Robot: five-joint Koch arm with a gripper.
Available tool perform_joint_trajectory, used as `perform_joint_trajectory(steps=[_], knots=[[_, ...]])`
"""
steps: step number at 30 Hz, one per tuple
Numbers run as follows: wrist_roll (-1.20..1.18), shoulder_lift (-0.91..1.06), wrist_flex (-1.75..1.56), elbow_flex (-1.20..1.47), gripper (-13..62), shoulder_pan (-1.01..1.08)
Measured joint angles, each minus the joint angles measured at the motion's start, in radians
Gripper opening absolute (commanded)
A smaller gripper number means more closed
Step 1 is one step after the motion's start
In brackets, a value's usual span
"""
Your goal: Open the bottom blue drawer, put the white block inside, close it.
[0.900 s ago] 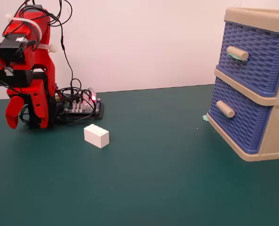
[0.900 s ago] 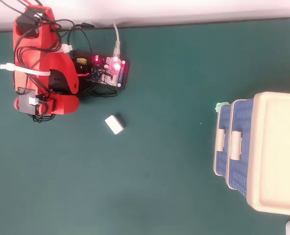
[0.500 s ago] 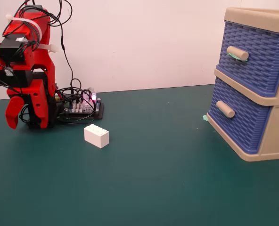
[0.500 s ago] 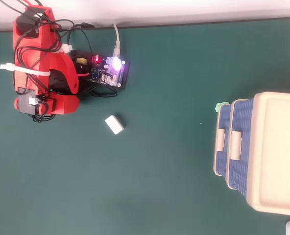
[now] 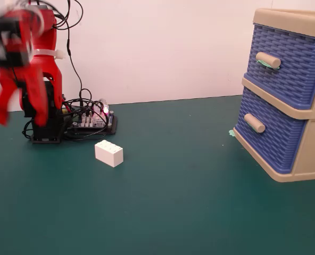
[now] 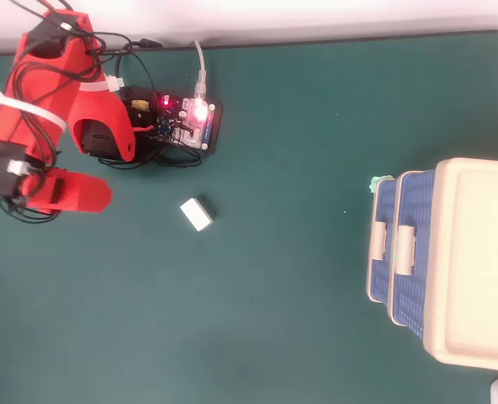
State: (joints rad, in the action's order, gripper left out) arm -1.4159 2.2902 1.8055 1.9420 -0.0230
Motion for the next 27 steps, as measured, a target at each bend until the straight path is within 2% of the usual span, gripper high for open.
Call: perform_joint_trajectory(steps=[2, 4, 8, 9, 14, 19, 25, 27], knots=[[-0.052, 0.000, 0.012, -0.115, 33.8, -0.023], [-0.152, -0.008, 0.020, -0.186, 33.8, -0.132], [-0.554, -0.066, -0.074, -0.276, 34.0, -0.551], [-0.736, -0.112, -0.158, -0.279, 33.9, -0.727], [-1.209, -0.295, -0.612, -0.278, 33.8, -1.157], [-1.328, -0.379, -1.134, -0.075, 33.8, -1.252], [-1.330, -0.446, -1.913, 0.374, 33.7, -1.364], [-1.330, -0.511, -2.118, 0.383, 33.7, -1.367]])
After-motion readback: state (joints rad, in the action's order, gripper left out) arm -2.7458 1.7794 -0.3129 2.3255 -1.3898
